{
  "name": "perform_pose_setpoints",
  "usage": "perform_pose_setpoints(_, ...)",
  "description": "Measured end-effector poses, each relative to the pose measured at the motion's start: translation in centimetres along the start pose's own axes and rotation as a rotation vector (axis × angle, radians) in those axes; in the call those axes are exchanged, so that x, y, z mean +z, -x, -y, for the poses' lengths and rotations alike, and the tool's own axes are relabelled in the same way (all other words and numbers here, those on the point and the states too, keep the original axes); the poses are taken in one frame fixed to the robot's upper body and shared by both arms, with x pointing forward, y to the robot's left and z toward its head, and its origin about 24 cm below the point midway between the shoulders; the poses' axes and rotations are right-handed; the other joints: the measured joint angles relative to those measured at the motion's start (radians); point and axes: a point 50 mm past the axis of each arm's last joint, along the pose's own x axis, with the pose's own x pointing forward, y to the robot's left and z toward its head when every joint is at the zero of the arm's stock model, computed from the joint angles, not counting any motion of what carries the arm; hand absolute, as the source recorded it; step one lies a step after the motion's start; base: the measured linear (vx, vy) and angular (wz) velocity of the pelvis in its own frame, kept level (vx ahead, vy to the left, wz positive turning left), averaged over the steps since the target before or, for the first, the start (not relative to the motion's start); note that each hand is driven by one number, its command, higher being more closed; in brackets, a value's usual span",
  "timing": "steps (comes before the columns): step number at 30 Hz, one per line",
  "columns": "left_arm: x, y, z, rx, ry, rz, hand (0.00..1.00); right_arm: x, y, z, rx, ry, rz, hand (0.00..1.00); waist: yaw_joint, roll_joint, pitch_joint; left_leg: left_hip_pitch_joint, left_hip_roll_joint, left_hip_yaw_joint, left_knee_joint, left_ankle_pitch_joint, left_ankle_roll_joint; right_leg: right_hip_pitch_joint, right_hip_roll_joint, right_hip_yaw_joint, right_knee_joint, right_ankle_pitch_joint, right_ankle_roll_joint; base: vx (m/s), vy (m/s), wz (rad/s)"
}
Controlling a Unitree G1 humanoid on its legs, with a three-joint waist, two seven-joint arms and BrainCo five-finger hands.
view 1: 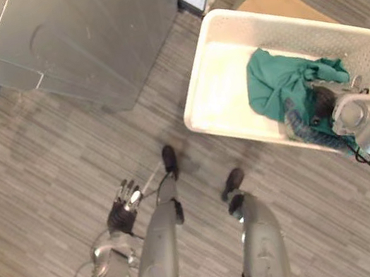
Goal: Pick up the laundry basket with both hands and put the clothes into the washing machine.
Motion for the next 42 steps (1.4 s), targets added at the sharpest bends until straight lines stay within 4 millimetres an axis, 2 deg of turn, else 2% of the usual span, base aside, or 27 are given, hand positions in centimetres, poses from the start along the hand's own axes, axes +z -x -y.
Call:
perform_pose_setpoints(2,0.0,-0.1,0.0,0.003,0.002,0.001,0.0,0.2,-0.1,-0.2,0.002,0.005,-0.003,0.0,0.003,-0.001,0.0,-0.001,0.001,-0.001,0.0,0.001,-0.002,-0.003,-0.001,0.0,0.009,-0.004,-0.001,-0.01,-0.014,0.02)
perform_pose_setpoints(3,0.0,-0.1,0.1,0.002,0.006,0.004,0.0,0.2,-0.1,-0.2,0.001,0.029,-0.008,1.0,0.004,-0.001,0.0,-0.001,0.0,-0.002,0.0,0.002,-0.003,-0.007,-0.004,-0.001,0.017,-0.008,-0.001,-0.02,-0.018,0.03)
perform_pose_setpoints(9,0.5,-0.6,0.5,-0.003,0.005,0.026,0.0,0.2,-0.1,-0.2,-0.012,0.157,-0.034,1.0,0.007,-0.006,-0.007,-0.017,-0.005,-0.022,0.0,0.013,-0.016,-0.028,-0.017,-0.011,0.06,-0.027,-0.005,-0.02,-0.027,0.1)
perform_pose_setpoints(13,0.5,-0.7,0.6,0.008,0.009,0.033,0.0,0.0,-0.3,-1.0,0.022,0.275,-0.07,1.0,0.017,-0.014,-0.032,-0.018,-0.007,-0.028,0.0,0.017,-0.018,-0.028,-0.024,-0.022,0.077,-0.039,-0.007,0.0,-0.034,0.09)
perform_pose_setpoints(18,0.2,-0.8,1.2,0.009,0.022,0.035,0.0,0.2,-0.6,-2.2,0.061,0.282,-0.073,1.0,0.013,-0.016,-0.058,-0.012,-0.013,-0.048,0.0,0.034,-0.008,-0.017,-0.031,-0.038,0.089,-0.049,-0.009,0.02,-0.036,0.11)
perform_pose_setpoints(20,0.1,-0.8,1.1,0.013,0.024,0.033,0.0,0.3,-0.8,-1.9,0.03,0.169,-0.09,1.0,0.008,-0.016,-0.058,-0.001,-0.012,-0.052,0.0,0.035,-0.009,-0.004,-0.031,-0.042,0.089,-0.05,-0.009,0.0,-0.037,0.04)
perform_pose_setpoints(23,0.2,-0.8,0.8,0.03,0.046,0.038,0.0,0.3,-0.8,-2.6,-0.074,-0.337,-0.098,1.0,0.007,-0.015,-0.058,0.028,-0.013,-0.053,0.0,0.035,-0.009,0.028,-0.03,-0.044,0.083,-0.049,-0.009,0.0,-0.024,0.01)
perform_pose_setpoints(28,0.6,-0.7,0.8,0.031,0.075,0.056,0.0,1.6,-0.9,-2.7,-0.21,-0.738,-0.088,1.0,-0.006,-0.015,-0.058,0.062,-0.012,-0.053,0.0,0.033,-0.006,0.069,-0.027,-0.045,0.068,-0.042,-0.006,0.0,-0.007,0.0)
perform_pose_setpoints(33,0.7,-0.2,0.0,0.061,0.091,0.07,0.0,1.5,0.0,-0.8,-0.426,-1.029,-0.069,1.0,-0.008,-0.015,-0.058,0.087,-0.014,-0.054,0.0,0.026,-0.001,0.103,-0.029,-0.053,0.062,-0.04,-0.002,0.01,-0.038,0.05)
perform_pose_setpoints(38,0.1,0.9,-1.1,0.112,0.099,0.058,0.0,2.5,1.5,-1.3,-0.533,-1.257,0.0,1.0,-0.013,-0.017,-0.061,0.134,-0.022,-0.049,0.0,0.009,-0.004,0.148,-0.036,-0.054,0.064,-0.051,0.004,0.02,-0.057,0.02)
perform_pose_setpoints(42,-0.7,1.5,-1.5,0.143,0.123,0.045,0.0,3.8,2.6,-2.2,-0.572,-1.467,0.053,1.0,-0.017,-0.022,-0.087,0.159,-0.022,-0.046,0.0,0.005,0.002,0.18,-0.034,-0.06,0.055,-0.058,0.006,0.03,-0.075,0.02)
